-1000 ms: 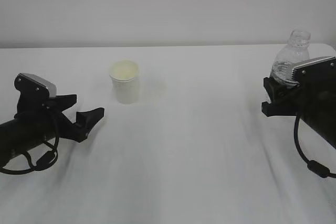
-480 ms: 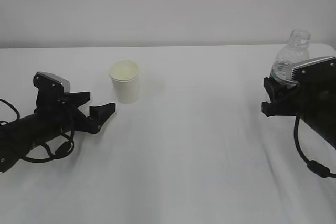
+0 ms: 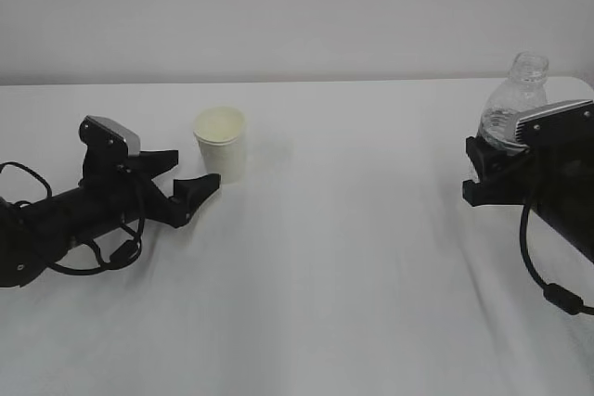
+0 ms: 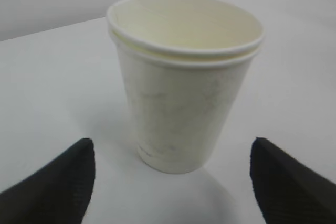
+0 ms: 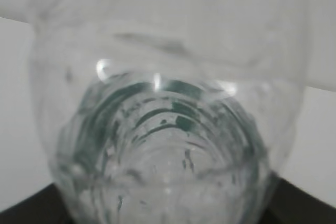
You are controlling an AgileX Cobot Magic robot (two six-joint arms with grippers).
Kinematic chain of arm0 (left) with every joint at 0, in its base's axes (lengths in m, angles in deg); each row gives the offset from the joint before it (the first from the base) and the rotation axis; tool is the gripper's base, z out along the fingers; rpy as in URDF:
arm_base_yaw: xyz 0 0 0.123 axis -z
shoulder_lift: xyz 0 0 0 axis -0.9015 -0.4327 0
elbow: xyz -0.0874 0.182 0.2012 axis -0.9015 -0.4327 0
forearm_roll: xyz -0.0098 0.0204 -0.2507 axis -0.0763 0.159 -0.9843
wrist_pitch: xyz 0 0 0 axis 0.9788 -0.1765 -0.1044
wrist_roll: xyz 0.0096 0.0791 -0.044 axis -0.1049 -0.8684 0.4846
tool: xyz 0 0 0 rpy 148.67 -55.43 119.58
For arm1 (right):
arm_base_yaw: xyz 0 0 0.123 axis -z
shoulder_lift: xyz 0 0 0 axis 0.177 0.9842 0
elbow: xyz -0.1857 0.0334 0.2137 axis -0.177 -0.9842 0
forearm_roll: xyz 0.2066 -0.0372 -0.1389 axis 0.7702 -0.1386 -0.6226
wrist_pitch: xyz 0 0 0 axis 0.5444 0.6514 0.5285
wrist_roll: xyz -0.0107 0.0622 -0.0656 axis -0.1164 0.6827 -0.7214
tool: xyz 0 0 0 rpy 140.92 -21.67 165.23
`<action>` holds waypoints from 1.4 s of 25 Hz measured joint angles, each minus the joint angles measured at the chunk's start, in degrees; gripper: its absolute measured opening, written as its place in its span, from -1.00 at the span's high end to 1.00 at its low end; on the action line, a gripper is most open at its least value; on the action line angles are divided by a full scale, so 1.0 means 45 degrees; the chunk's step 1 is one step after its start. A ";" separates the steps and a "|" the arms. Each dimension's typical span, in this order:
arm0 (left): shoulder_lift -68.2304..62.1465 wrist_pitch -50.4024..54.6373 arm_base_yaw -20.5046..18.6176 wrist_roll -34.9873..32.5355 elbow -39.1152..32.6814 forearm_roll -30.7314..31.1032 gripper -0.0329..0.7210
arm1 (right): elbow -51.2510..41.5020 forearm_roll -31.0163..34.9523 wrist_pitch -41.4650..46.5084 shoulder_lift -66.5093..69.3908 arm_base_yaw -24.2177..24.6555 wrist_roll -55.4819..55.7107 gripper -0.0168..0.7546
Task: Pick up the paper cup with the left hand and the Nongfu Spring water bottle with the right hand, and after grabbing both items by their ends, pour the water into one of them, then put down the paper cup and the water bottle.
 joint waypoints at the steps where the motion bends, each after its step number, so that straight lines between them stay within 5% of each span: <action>1: -0.0062 0.0000 0.0000 0.0000 0.0059 0.0059 -0.92 | 0.0000 0.0000 0.0000 0.0000 0.0000 0.0000 -0.16; 35: -0.0999 0.0000 0.0052 0.0647 0.2060 0.1207 -0.92 | 0.0000 0.0000 0.0000 0.0000 0.0000 -0.0009 -0.15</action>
